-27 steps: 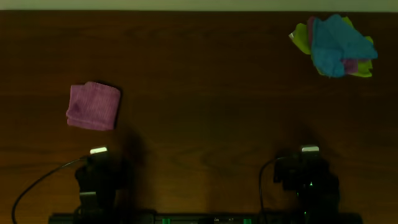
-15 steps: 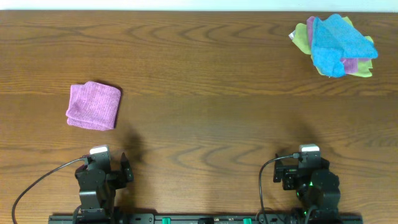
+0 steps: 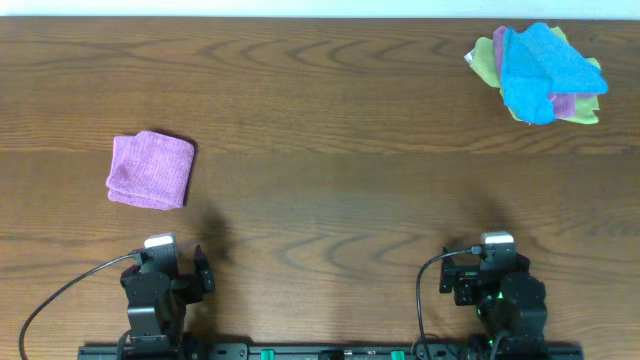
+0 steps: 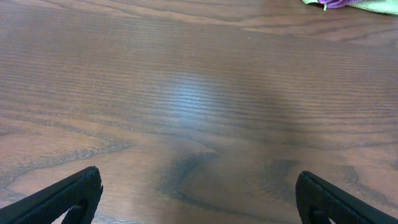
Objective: Fold the cloth
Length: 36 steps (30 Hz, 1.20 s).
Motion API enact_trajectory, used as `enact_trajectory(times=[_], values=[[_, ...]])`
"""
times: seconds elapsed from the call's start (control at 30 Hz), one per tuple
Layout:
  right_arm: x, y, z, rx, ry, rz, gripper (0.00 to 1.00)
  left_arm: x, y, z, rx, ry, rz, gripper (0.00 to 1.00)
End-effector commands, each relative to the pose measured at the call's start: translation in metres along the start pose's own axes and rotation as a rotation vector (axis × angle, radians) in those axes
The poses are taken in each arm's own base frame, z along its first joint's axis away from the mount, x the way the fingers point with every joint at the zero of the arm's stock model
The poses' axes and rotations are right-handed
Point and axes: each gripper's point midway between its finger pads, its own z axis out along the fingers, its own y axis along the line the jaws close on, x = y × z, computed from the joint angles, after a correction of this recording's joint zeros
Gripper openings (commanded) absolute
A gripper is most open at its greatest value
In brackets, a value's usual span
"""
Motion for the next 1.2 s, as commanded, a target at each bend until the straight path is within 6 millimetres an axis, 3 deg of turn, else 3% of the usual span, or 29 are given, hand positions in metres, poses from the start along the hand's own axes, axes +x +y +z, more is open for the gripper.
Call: enact_trajectory(times=[0.0, 0.57, 0.7, 0.93, 1.17], values=[[0.004, 0.002, 0.002, -0.008, 0.003, -0.012, 0.99, 0.007, 0.001, 0.003, -0.01, 0.017, 0.028, 0.95], [0.002, 0.001, 0.001, -0.006, 0.001, 0.002, 0.99, 0.007, 0.001, 0.003, -0.01, 0.017, 0.027, 0.95], [-0.006, -0.003, -0.004, 0.009, 0.003, 0.093, 0.99, 0.007, 0.001, 0.003, -0.01, 0.017, 0.027, 0.95], [-0.043, -0.025, -0.019, 0.106, 0.062, 0.236, 0.99, 0.007, 0.001, 0.003, -0.01, 0.017, 0.028, 0.95], [-0.096, -0.056, -0.019, 0.205, 0.139, 0.336, 0.99, 0.007, 0.001, 0.003, -0.01, 0.017, 0.028, 0.95]])
